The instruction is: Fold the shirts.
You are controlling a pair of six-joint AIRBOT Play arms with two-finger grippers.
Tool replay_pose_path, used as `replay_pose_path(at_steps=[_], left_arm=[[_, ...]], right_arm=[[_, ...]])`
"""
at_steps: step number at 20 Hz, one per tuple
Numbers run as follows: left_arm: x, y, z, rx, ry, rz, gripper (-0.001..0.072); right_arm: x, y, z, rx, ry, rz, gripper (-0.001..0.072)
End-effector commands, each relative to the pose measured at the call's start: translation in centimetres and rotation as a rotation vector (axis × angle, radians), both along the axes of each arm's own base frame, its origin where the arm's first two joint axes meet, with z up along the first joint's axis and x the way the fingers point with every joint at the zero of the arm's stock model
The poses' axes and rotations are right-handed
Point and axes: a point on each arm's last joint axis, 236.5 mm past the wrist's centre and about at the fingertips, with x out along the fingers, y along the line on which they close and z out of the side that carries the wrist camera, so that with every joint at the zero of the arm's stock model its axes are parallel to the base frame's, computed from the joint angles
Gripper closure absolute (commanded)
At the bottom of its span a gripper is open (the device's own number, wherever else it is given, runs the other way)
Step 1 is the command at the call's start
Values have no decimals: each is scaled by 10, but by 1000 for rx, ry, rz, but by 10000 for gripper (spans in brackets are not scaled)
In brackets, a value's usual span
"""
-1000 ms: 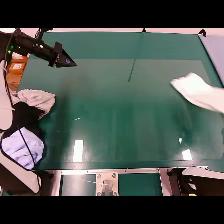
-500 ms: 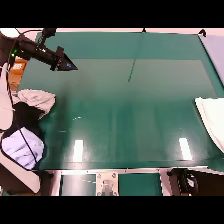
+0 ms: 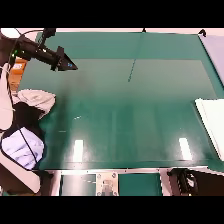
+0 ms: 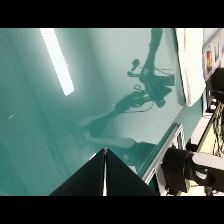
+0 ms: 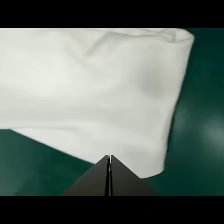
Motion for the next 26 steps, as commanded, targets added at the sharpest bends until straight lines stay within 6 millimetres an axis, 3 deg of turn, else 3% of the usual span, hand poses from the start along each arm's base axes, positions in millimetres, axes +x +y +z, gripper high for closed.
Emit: replay_pose_path(at_steps=[1,2,4,6,8,10,12,15,17,20,26], left_arm=[[0,2,1,46,-24,9,682],[-7,6,-3,115,-27,-2,682],[-25,14,-7,252,-23,-9,682],[-55,9,-4,317,-24,-19,682],[-95,1,-6,350,-12,-31,682],[-141,3,-21,386,7,10,682],[-188,7,-41,384,45,73,682],[-248,24,-71,432,77,117,682],[-260,32,-76,459,69,138,681],[-260,34,-74,465,57,142,681],[-251,33,-72,455,30,170,680]], right_arm=[[34,12,38,-77,-12,50,697],[64,19,50,-119,-64,94,697],[146,62,72,-141,-228,262,697],[209,134,82,-142,-299,539,698],[240,220,77,-120,-300,823,698],[234,292,55,-114,-238,1061,699],[212,352,30,-87,-211,1213,699],[180,407,5,-95,-234,1320,699],[177,429,5,-110,-280,1365,698],[167,451,6,-99,-289,1446,698],[162,460,6,-95,-292,1477,699]])
